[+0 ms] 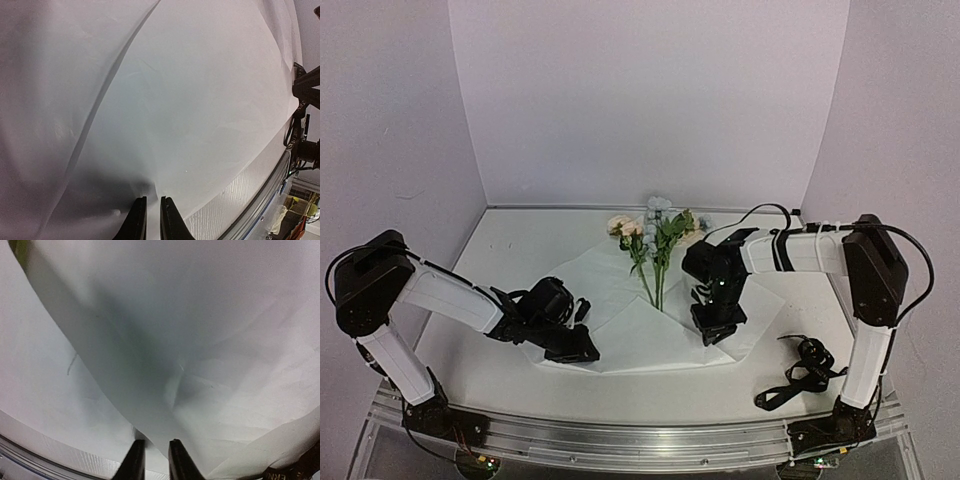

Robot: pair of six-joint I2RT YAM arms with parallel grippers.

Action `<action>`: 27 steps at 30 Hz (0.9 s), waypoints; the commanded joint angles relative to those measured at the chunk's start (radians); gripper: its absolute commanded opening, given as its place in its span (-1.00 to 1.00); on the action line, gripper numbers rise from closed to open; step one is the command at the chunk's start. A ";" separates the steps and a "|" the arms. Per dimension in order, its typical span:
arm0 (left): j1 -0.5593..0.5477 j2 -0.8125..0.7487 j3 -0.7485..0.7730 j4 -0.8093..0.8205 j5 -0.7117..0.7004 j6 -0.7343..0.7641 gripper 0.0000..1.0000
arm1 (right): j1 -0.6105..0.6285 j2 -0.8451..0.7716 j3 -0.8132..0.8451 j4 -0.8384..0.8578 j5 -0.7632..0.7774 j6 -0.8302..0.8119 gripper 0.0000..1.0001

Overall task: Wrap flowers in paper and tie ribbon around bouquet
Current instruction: Press the fold line of the 1/4-folded wrapping paper.

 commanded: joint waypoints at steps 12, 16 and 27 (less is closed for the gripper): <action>-0.003 0.006 0.001 -0.017 -0.037 -0.007 -0.77 | 0.158 -0.125 0.034 0.055 0.067 0.191 -0.11; -0.003 0.005 -0.003 -0.014 -0.040 -0.009 -0.78 | 0.205 -0.025 0.054 0.258 -0.011 0.331 -0.33; -0.002 -0.005 -0.024 -0.006 -0.050 -0.013 -0.78 | 0.262 0.083 -0.016 0.521 0.032 0.482 -0.66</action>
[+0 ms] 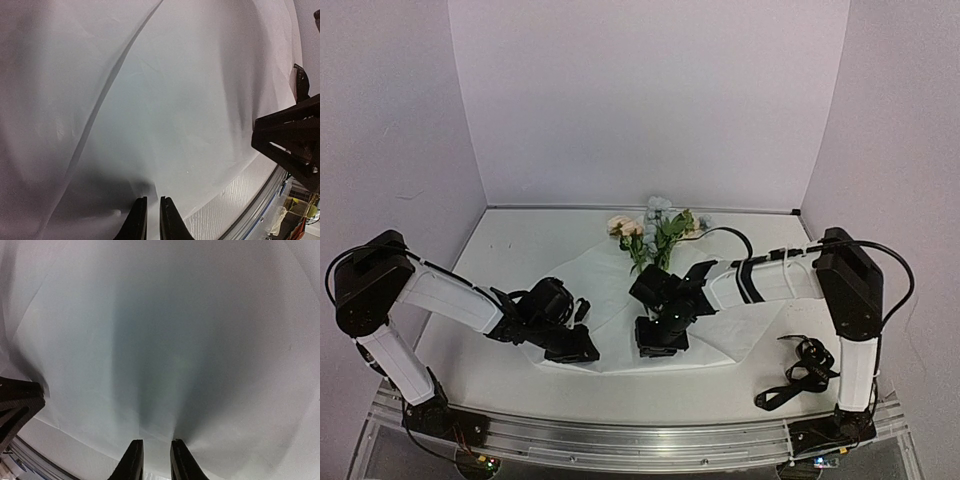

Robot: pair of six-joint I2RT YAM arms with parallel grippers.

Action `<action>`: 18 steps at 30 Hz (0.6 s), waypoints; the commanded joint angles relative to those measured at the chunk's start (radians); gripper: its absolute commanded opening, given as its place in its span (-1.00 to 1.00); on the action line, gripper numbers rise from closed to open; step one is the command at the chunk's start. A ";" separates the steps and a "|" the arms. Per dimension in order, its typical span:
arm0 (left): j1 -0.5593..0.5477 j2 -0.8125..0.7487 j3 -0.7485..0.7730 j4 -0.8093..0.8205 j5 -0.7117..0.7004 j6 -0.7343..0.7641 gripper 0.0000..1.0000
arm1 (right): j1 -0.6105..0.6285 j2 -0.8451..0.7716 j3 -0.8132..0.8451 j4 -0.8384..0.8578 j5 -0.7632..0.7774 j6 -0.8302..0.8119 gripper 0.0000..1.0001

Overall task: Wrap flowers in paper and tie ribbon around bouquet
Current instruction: Press the fold line of the 1/4-folded wrapping paper.

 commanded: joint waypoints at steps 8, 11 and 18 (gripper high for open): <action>-0.001 -0.015 -0.040 -0.016 -0.052 -0.007 -0.78 | 0.008 -0.119 -0.229 0.129 0.078 0.066 -0.67; 0.000 -0.019 -0.050 -0.020 -0.058 -0.009 -0.78 | 0.005 -0.165 -0.291 0.134 0.106 0.058 -0.66; -0.001 -0.026 -0.070 -0.025 -0.069 -0.018 -0.78 | -0.003 -0.262 -0.399 0.139 0.124 0.017 -0.62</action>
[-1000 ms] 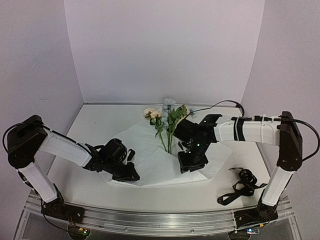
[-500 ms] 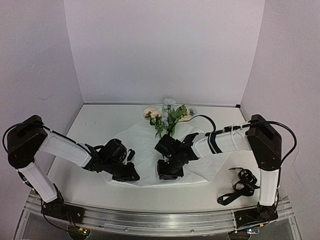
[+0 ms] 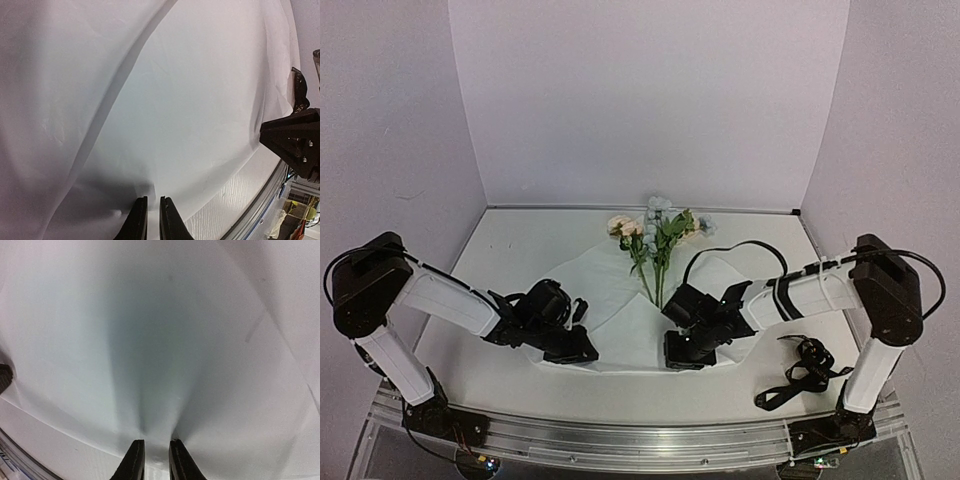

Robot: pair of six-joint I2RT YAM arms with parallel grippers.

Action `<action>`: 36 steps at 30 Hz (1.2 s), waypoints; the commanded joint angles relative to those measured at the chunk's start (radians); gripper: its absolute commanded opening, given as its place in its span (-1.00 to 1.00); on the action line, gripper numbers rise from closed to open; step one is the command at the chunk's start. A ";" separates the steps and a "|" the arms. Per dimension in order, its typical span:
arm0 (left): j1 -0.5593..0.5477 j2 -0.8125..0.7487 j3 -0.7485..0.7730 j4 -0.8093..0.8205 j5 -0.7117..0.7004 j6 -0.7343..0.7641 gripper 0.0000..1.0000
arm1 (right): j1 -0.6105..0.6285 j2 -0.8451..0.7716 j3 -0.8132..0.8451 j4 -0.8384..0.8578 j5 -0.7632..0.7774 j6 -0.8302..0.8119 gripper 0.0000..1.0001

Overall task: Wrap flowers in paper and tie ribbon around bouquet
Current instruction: Press the fold line of the 1/4-folded wrapping paper.

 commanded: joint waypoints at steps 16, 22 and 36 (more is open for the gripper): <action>-0.005 -0.087 -0.017 -0.098 -0.034 0.031 -0.61 | -0.064 -0.152 -0.245 -0.040 0.100 -0.017 -0.70; -0.040 -0.119 0.011 -0.164 -0.042 0.038 -0.60 | -0.065 -0.129 -0.231 -0.039 0.095 -0.002 -0.72; -0.043 -0.178 -0.102 -0.348 -0.254 -0.119 -0.80 | -0.064 -0.133 -0.252 -0.038 0.108 0.033 -0.73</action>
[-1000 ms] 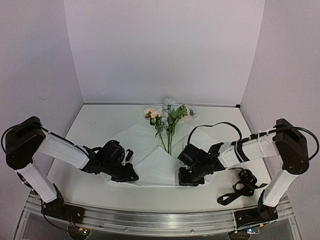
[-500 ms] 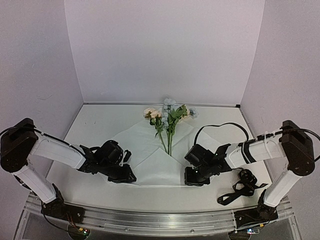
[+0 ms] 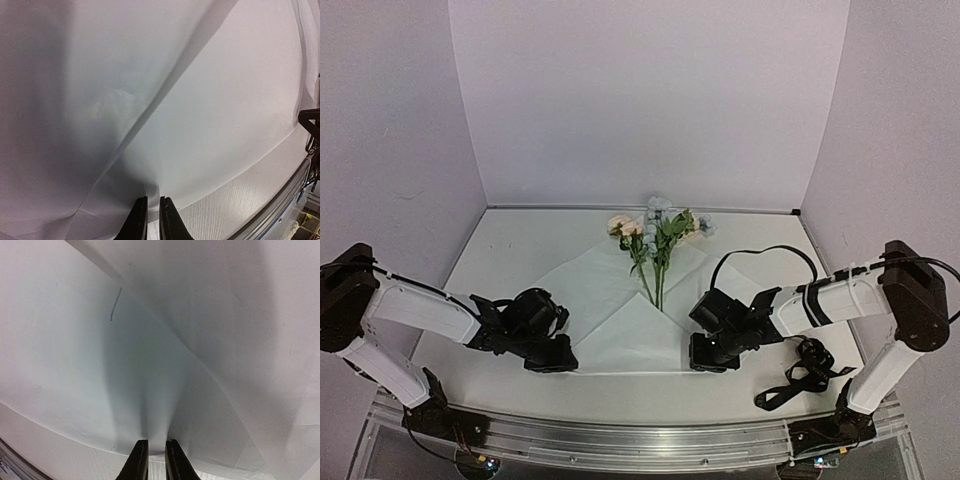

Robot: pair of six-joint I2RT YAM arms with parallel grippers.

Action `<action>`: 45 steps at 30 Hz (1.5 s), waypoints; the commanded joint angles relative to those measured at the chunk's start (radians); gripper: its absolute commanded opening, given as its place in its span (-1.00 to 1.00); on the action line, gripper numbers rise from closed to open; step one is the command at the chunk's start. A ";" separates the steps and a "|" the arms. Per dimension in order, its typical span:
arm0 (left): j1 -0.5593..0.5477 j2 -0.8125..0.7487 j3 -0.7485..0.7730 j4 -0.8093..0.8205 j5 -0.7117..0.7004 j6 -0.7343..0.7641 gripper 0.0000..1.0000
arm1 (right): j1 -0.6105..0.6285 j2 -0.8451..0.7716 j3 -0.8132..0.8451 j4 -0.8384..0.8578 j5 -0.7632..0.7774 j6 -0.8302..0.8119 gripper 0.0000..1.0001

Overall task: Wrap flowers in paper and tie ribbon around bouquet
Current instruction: Press the fold line of the 1/4-folded wrapping paper, then adjust the fake flower on the 1/4-folded wrapping paper.

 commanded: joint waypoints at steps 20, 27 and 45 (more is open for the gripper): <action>0.002 0.051 -0.045 -0.196 -0.171 -0.103 -1.00 | -0.088 -0.173 -0.249 -0.078 0.089 0.034 -0.67; 0.001 0.044 -0.026 -0.172 -0.158 -0.066 -0.96 | -0.113 -0.246 -0.112 -0.268 0.060 -0.133 -0.36; -0.001 0.013 -0.001 -0.174 -0.158 0.018 -0.93 | -0.188 0.473 0.900 -0.489 0.036 -0.536 0.76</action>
